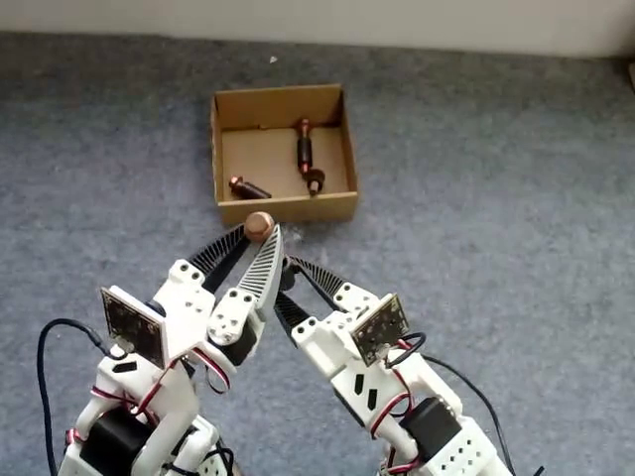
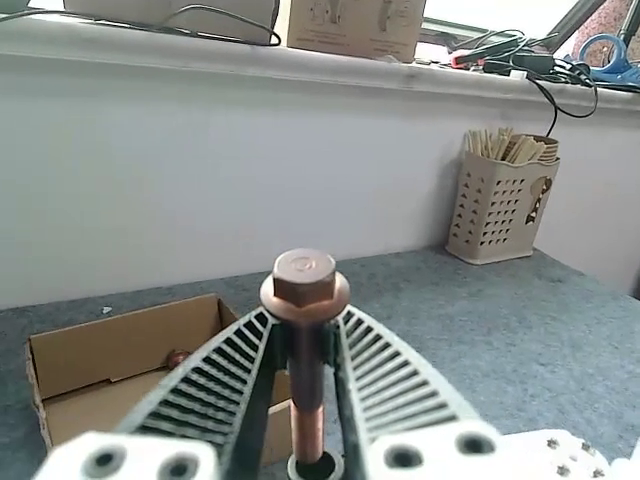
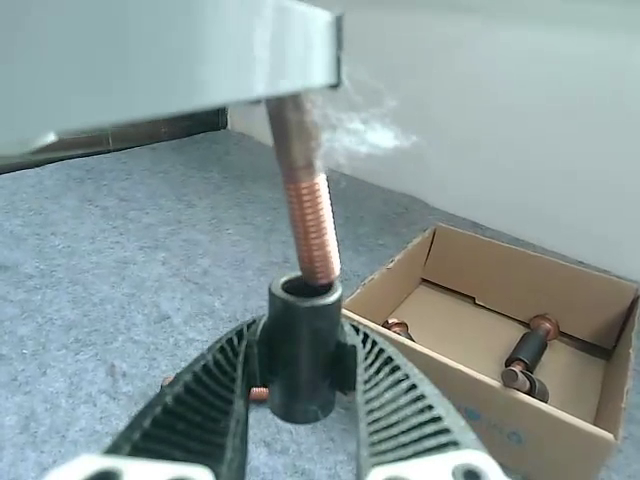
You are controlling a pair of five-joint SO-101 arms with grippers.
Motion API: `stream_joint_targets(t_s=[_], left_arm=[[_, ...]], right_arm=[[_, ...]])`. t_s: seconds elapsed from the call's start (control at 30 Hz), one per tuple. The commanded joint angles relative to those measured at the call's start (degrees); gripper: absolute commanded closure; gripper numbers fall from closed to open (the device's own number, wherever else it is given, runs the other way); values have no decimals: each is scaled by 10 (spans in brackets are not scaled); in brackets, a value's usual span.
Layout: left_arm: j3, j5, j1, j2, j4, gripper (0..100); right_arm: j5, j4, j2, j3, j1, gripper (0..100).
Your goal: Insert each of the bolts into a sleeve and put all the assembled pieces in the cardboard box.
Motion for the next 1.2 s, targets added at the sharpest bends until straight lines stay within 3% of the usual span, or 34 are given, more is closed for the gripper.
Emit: stream_joint_targets(t_s=[0.0, 0.13, 0.47, 0.63, 0.87, 1.17], left_arm=[[-7, -6, -7, -4, 12, 995], [-24, -5, 7, -5, 48, 995], [0, -18, 22, -1, 49, 987], [26, -58, 17, -1, 53, 851], [-34, -95, 15, -1, 128, 826], [-105, -96, -104, -1, 184, 807]], right_arm=[[7, 0, -12, 86, 1, 993], [7, -4, -12, 86, 21, 993], [7, -3, -12, 86, 18, 993], [7, -2, -12, 86, 18, 993], [7, -1, -12, 86, 19, 993], [6, 0, -10, 86, 22, 993]])
